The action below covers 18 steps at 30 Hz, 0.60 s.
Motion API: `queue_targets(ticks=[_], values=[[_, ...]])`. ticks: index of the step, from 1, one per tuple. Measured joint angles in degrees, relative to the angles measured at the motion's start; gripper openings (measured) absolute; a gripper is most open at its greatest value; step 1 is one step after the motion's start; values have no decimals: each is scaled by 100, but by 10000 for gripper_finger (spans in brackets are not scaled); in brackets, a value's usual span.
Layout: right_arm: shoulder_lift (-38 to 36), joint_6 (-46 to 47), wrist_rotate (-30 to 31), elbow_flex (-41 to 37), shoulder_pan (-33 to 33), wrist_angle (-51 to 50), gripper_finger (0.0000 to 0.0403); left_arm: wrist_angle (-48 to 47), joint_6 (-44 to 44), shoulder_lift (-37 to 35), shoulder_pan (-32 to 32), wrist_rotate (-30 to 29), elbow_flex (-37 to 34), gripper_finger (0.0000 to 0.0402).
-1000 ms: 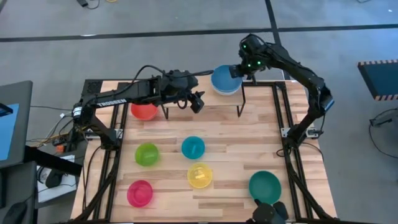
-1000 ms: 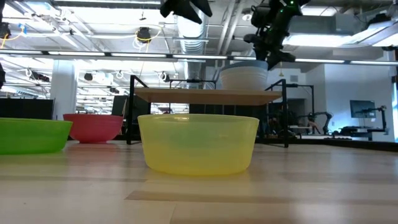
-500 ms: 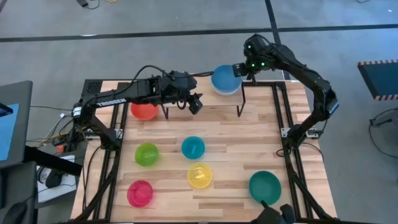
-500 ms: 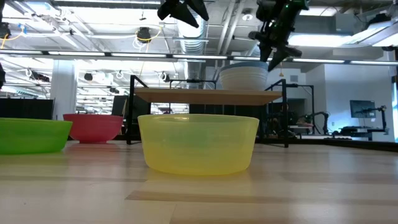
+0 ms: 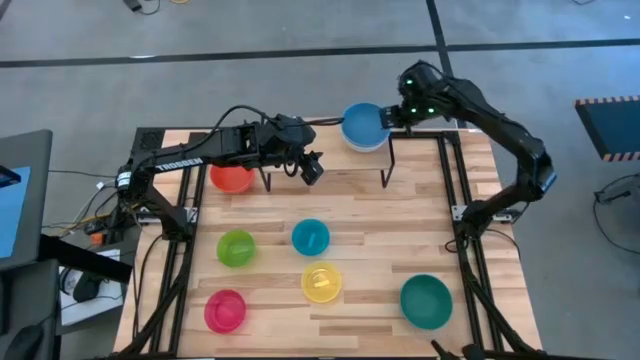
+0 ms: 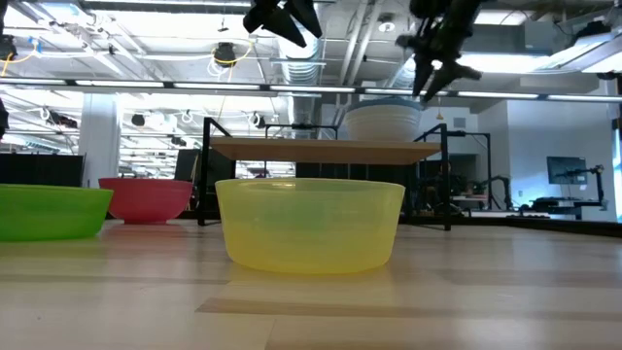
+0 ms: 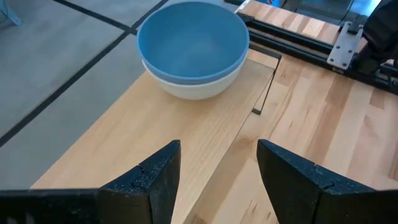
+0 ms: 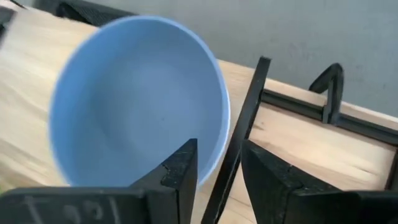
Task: Place and stack bowls onto a shelf
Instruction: Stack the large blue bowl on top of the large white bowl on the shelf, then stack the large green bowl on top of the large blue bowl on the shelf
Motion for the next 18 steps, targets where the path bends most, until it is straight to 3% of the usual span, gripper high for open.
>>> queue_targets(ticks=[8,13,18], values=[[-658,118,26,2,405,-624,158,51,-40,-2,-25,-4,0,197],[-882,344,192,-136,1205,-1257,158,47,-79,-2,-184,-40,0,197],[-1254,922,430,-701,2045,-1134,158,33,-98,-2,-381,-188,-1,197]])
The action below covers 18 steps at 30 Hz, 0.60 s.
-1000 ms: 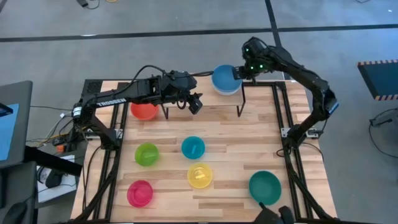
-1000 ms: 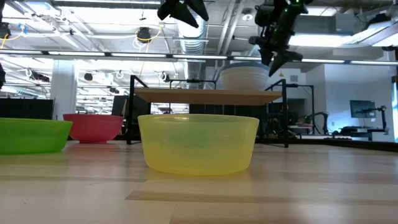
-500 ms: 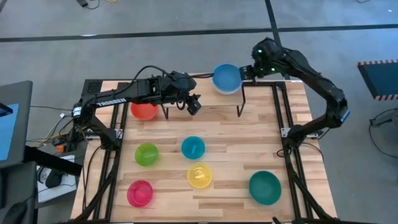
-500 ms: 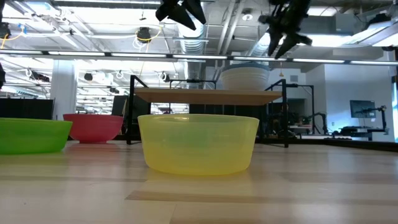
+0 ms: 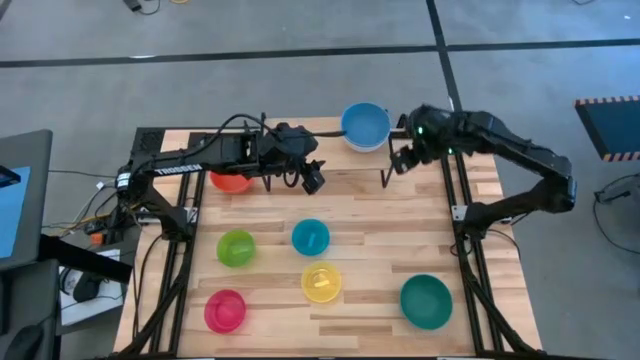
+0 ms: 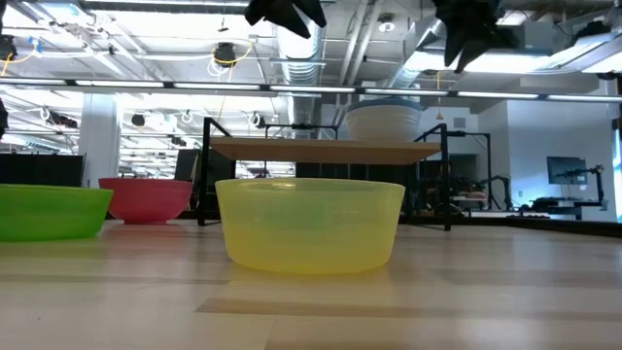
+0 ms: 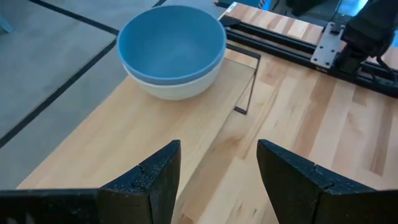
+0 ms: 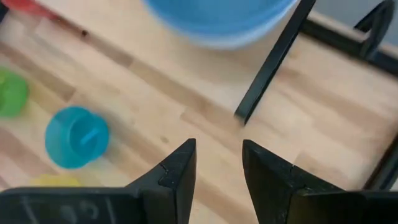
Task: Place and stack bowls onto a shelf
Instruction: Stack the large green bowl on top of the large blue bowl on the shelf
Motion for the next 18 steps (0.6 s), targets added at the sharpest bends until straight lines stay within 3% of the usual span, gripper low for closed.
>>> queue_targets(ticks=[12,18], values=[[-818,1393,-159,-2164,1635,242,157,239,-279,7,-266,-44,-137,197],[-778,1502,-788,-3003,2619,409,160,613,-437,17,-451,237,-548,197]])
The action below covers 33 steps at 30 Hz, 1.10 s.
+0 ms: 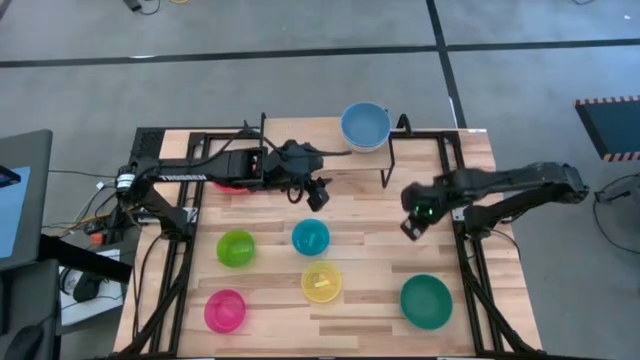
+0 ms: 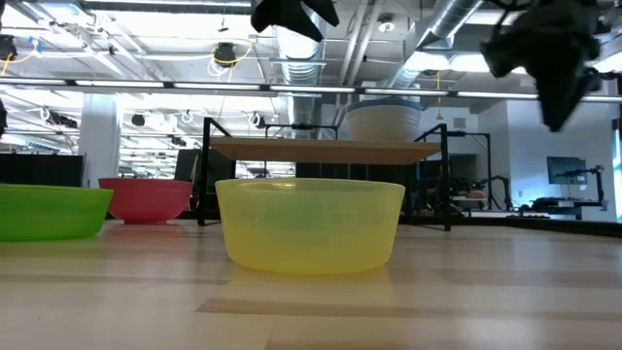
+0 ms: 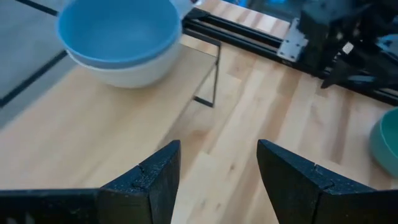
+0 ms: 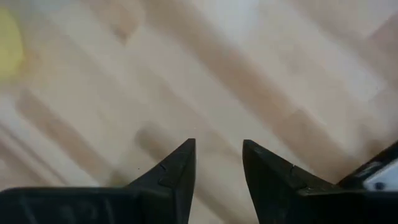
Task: Place and stack bowls onto a shelf
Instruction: Stack the large green bowl on top of the large blue bowl on the shelf
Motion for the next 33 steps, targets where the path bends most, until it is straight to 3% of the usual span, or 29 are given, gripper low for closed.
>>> queue_targets(ticks=[9,16,28,33], values=[[189,214,-800,-724,1546,1120,197,248,-156,-7,-336,-32,-323,197],[352,700,-855,-740,2513,1205,227,249,-156,-2,-443,-93,-323,197],[1188,1258,-853,-995,3487,1534,226,244,-173,-2,-481,-86,-323,197],[1534,1482,-831,-1046,3661,1891,196,244,-173,-2,-483,-82,-323,197]])
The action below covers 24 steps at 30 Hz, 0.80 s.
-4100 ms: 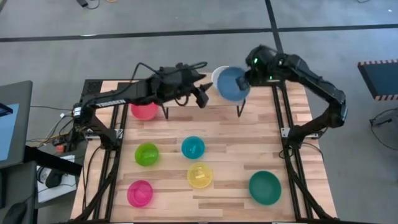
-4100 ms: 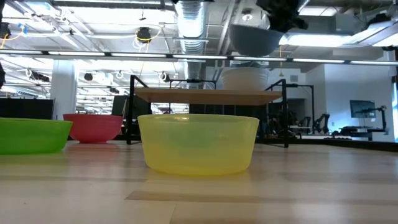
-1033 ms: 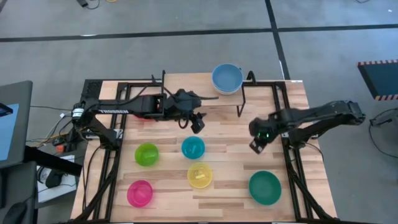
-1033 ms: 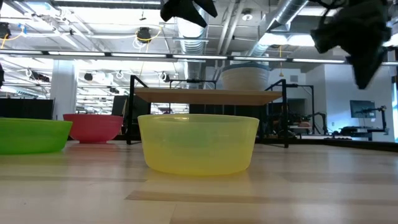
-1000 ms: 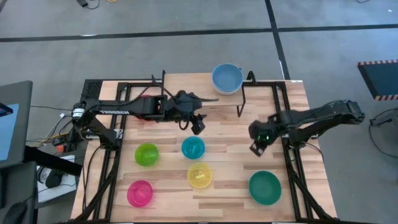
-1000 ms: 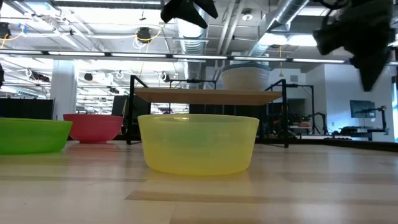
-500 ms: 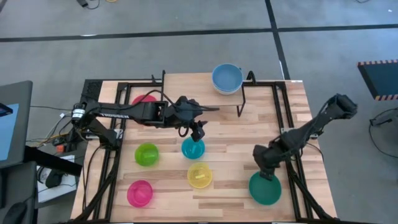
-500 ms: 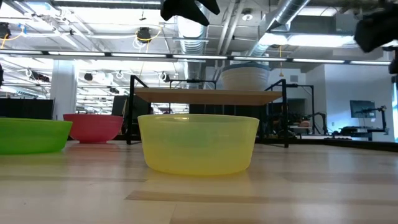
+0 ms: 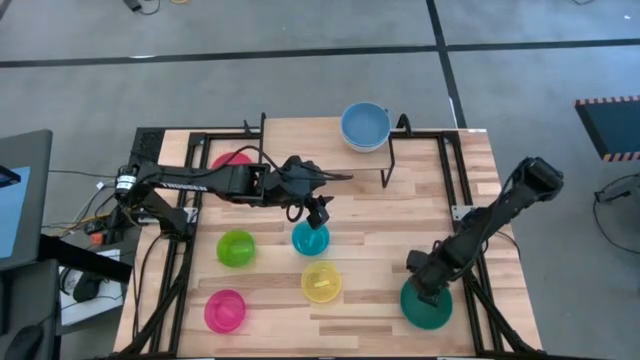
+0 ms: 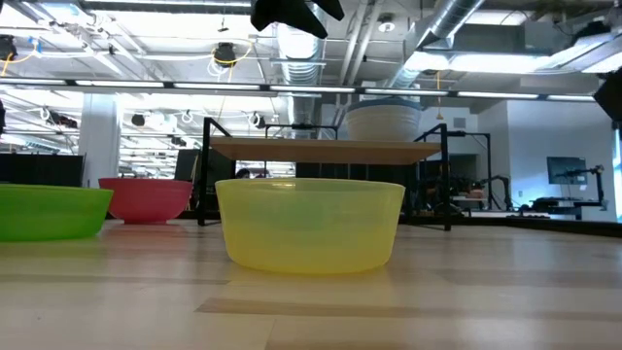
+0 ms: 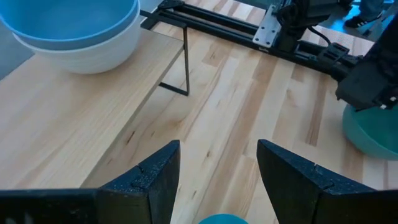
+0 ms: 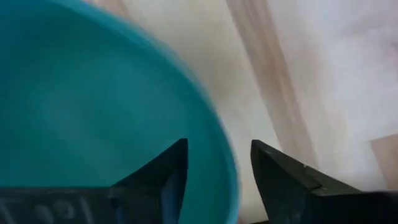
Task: Place and stack bowls onto a shelf
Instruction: Stack the large green bowl on top of the large blue bowl on the shelf
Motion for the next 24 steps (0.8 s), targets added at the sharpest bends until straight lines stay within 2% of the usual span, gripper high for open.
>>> queue_targets(ticks=[7,13,20,24], values=[[395,218,4,0,105,110,101,0,0,0,7,4,0,197],[313,528,71,21,87,47,24,-2,59,0,9,4,2,197],[-398,1374,858,-4,-45,-675,22,0,83,0,48,35,2,197],[-868,1618,956,73,-282,-1233,22,35,85,0,106,61,2,196]])
